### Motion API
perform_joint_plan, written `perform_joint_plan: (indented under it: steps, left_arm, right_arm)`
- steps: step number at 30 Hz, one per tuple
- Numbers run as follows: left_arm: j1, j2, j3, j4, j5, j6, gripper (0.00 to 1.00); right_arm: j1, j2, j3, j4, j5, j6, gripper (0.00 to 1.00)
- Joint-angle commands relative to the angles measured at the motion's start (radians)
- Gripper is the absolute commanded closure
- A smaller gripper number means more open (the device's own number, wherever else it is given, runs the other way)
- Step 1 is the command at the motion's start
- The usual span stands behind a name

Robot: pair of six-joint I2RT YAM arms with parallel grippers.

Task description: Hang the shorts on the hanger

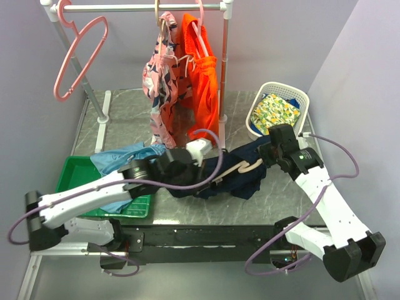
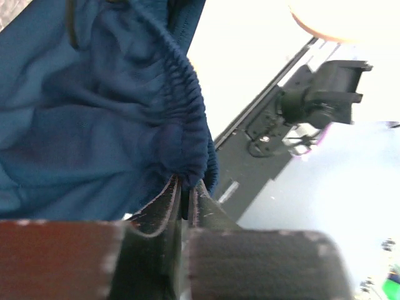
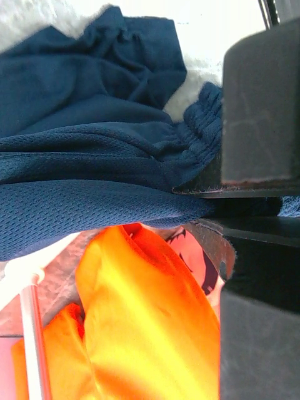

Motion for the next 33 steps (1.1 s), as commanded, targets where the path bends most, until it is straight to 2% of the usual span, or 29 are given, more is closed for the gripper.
perform_joint_plan:
  steps: [1, 2, 3, 4, 7, 9, 13, 15, 18, 23, 26, 29, 33]
  left_arm:
    - [0.002, 0.113, 0.082, 0.078, 0.019, 0.085, 0.86]
    - [0.003, 0.13, 0.091, 0.082, 0.019, 0.096, 0.81]
    - [0.005, 0.142, 0.099, 0.084, 0.019, 0.105, 0.67]
    - [0.008, 0.159, 0.107, 0.084, -0.024, 0.12, 0.58]
    - [0.028, 0.161, 0.113, 0.101, -0.05, 0.148, 0.45]
    - [0.033, 0.151, 0.121, 0.096, -0.064, 0.168, 0.3]
    - [0.033, 0.122, 0.157, 0.035, -0.083, 0.215, 0.15]
    - [0.033, 0.095, 0.157, -0.009, -0.084, 0.252, 0.1]
    - [0.031, -0.002, 0.119, -0.078, -0.125, 0.294, 0.1]
    - [0.002, -0.076, -0.074, -0.106, -0.234, 0.269, 0.13]
    - [-0.105, -0.062, -0.128, -0.057, -0.325, 0.243, 0.12]
    - [-0.159, 0.005, -0.12, -0.06, -0.425, 0.234, 0.11]
    - [-0.202, 0.05, -0.122, -0.004, -0.463, 0.275, 0.1]
  right_arm:
    - [0.018, 0.032, 0.064, -0.007, 0.03, 0.063, 1.0]
    - [0.013, 0.033, 0.046, -0.01, 0.023, 0.063, 1.0]
    - [0.009, 0.035, 0.035, -0.014, 0.009, 0.063, 1.0]
    - [0.006, 0.032, 0.024, -0.01, -0.004, 0.062, 1.0]
    - [-0.008, 0.018, -0.026, 0.009, -0.014, 0.062, 1.0]
    - [-0.011, 0.02, -0.034, 0.011, -0.013, 0.063, 1.0]
    - [-0.017, 0.052, -0.051, 0.031, -0.048, 0.057, 1.0]
    - [-0.019, 0.066, -0.049, 0.031, -0.057, 0.051, 1.0]
    - [-0.019, 0.087, -0.048, 0.037, -0.071, 0.045, 1.0]
    - [-0.019, 0.11, -0.031, 0.04, -0.089, 0.026, 1.0]
    - [-0.019, 0.127, -0.016, 0.032, -0.1, 0.013, 1.0]
    - [-0.019, 0.141, 0.0, 0.016, -0.111, 0.0, 1.0]
    - [-0.019, 0.135, 0.0, 0.013, -0.122, -0.006, 1.0]
